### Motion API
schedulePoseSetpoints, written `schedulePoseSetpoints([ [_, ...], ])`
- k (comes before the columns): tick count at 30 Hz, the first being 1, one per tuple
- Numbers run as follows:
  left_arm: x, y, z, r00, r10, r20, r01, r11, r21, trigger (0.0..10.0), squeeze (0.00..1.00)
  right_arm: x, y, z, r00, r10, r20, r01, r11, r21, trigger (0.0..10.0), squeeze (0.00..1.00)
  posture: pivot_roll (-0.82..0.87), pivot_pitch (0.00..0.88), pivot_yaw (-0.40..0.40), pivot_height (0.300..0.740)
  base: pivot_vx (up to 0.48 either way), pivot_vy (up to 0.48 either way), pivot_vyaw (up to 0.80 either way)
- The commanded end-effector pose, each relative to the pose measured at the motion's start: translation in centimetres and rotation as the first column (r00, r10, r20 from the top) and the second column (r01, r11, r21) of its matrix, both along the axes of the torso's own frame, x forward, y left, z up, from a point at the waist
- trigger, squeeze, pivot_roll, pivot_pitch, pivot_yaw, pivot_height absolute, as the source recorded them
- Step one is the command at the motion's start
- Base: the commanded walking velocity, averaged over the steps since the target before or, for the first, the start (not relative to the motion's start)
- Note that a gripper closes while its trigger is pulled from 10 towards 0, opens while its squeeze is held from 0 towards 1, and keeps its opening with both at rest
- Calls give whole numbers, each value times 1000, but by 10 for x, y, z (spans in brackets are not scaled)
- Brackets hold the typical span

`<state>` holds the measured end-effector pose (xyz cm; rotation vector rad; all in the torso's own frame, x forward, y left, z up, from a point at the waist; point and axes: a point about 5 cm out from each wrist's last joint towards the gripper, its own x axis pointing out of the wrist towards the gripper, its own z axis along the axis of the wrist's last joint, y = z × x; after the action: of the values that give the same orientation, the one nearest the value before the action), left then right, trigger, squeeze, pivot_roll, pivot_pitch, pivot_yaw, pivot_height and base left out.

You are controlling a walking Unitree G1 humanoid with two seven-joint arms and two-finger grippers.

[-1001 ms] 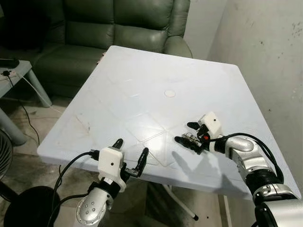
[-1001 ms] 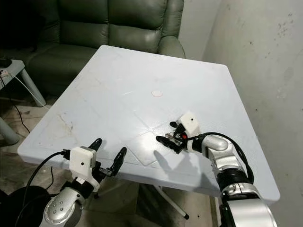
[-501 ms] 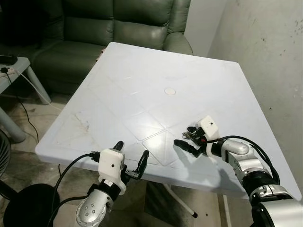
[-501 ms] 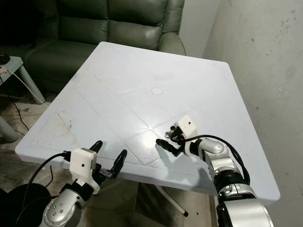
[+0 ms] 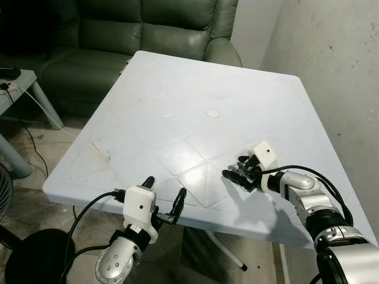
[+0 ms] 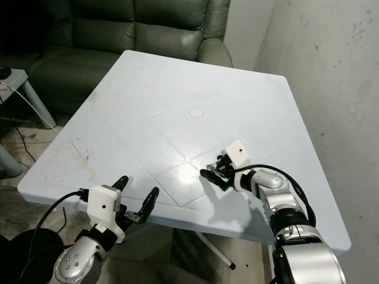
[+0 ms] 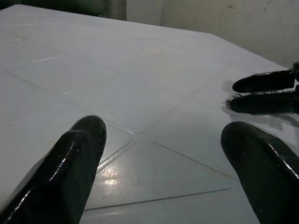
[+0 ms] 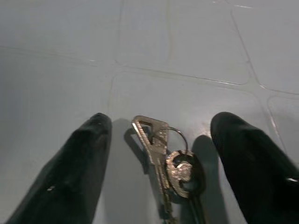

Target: Hang keys on a hook

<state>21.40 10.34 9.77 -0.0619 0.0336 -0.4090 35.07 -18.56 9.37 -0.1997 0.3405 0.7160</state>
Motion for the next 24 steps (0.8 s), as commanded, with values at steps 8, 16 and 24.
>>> schedulePoseSetpoints([
  [8,0,0,4,1000,-1,14,0,1000,8,10000,0,4,-7,9,1000,-5,17,5,1000,-6,0,0,97,70,-85,740,0,0,0],
  [16,0,0,4,1000,0,14,0,1000,10,10000,0,2,-7,6,1000,21,-7,-21,1000,-3,0,0,96,70,-84,740,0,0,0],
  [24,1,0,4,1000,-2,15,2,1000,11,10000,0,1,-6,6,999,31,-10,-31,1000,-2,0,0,96,68,-84,740,0,0,0],
])
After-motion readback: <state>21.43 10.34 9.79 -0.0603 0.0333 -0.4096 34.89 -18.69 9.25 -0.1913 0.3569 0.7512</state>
